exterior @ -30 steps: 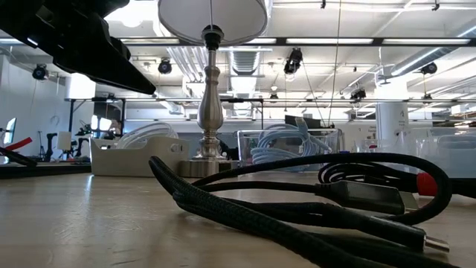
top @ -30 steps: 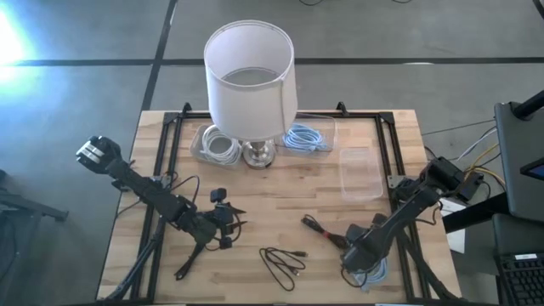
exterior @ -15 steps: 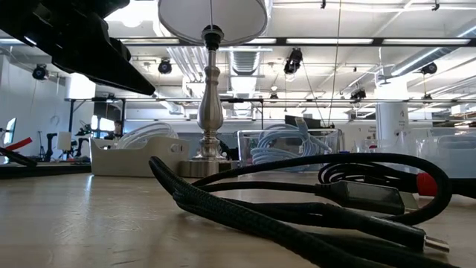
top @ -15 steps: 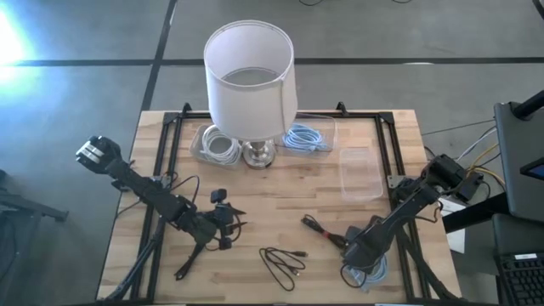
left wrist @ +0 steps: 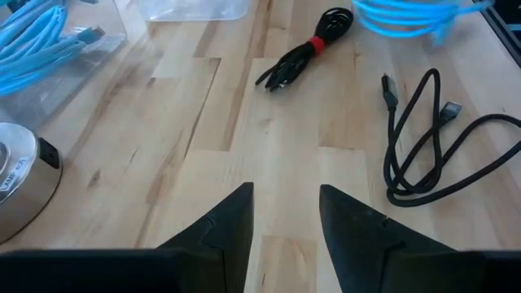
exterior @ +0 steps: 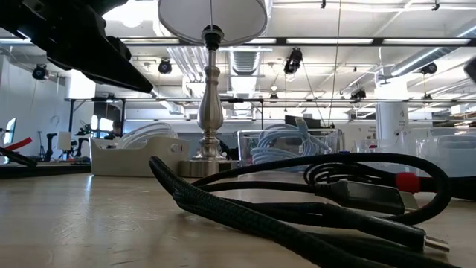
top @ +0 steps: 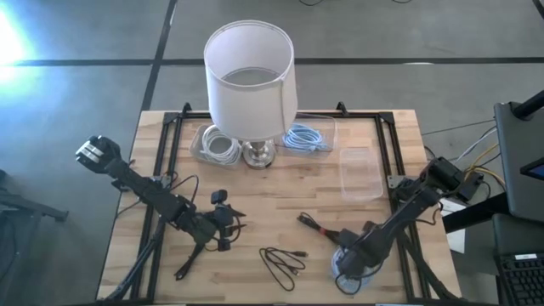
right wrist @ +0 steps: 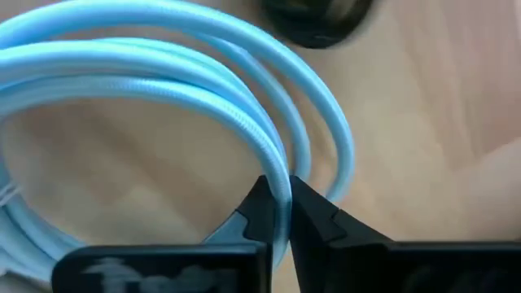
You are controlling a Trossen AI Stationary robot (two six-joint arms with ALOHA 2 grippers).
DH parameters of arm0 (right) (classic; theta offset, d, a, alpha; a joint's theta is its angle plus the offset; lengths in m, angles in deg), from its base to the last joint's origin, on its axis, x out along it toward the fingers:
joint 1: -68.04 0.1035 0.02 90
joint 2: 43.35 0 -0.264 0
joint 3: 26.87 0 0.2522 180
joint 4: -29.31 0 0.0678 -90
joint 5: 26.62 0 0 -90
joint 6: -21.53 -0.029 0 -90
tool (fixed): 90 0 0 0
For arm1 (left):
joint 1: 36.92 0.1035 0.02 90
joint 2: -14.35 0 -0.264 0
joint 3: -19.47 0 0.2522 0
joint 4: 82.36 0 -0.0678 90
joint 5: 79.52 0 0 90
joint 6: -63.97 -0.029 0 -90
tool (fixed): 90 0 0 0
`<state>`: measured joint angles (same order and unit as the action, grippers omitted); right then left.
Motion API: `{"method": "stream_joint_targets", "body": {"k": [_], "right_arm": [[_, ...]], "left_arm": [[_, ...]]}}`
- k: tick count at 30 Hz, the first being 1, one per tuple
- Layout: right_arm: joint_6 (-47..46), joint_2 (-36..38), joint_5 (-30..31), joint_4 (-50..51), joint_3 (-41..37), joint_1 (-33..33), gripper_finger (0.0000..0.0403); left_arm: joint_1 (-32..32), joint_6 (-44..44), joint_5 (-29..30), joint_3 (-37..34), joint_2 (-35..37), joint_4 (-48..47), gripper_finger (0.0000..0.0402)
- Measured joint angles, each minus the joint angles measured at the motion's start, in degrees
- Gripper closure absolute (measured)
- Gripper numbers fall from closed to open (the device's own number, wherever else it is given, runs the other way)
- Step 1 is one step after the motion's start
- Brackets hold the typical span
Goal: Pick & Place USB Port
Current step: Put the blue HDMI cable into the left transparent bin
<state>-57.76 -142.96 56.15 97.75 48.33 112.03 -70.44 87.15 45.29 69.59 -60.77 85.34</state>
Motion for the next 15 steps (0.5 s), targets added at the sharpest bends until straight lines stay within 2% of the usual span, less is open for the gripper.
{"method": "stream_joint_targets", "body": {"k": [5, 7, 10, 15], "right_arm": [[4.5, 0.0, 0.7, 6.0, 10.2, -0.1, 0.0388], [5.9, 0.0, 3.9, 10.6, 14.6, -0.1, 0.0388], [8.0, 0.1, 12.9, 16.3, 20.8, -0.1, 0.0388], [13.2, 0.2, 31.1, 23.1, 28.5, -1.5, 0.0389]], "left_arm": [[0.0, 0.0, 0.0, 0.0, 0.0, 0.0, 0.0257], [0.0, 0.0, 0.0, 0.0, 0.0, 0.0, 0.0257], [0.0, 0.0, 0.0, 0.0, 0.0, 0.0, 0.0257], [0.0, 0.0, 0.0, 0.0, 0.0, 0.1, 0.0257]]}}
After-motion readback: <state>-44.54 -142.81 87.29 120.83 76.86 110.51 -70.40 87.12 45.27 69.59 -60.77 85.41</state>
